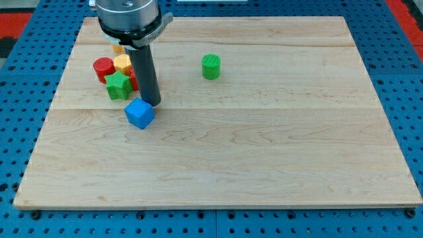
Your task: Keep your arm in between green circle and the blue triangle
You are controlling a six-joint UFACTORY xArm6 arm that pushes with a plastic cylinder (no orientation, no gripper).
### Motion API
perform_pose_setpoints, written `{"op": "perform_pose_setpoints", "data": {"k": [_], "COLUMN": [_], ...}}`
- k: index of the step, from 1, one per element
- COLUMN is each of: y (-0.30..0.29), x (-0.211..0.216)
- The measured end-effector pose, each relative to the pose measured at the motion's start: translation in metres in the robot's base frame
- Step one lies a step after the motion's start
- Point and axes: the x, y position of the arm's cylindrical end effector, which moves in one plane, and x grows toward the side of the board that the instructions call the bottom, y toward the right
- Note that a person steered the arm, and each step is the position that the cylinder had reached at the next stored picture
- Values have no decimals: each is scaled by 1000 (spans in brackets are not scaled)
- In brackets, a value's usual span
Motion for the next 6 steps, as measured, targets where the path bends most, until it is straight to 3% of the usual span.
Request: {"op": "perform_pose_setpoints", "data": {"k": [1, 2, 3, 5, 6], "y": [-10, -25, 1, 38, 17], "x": [-29, 39, 74, -25, -94]}}
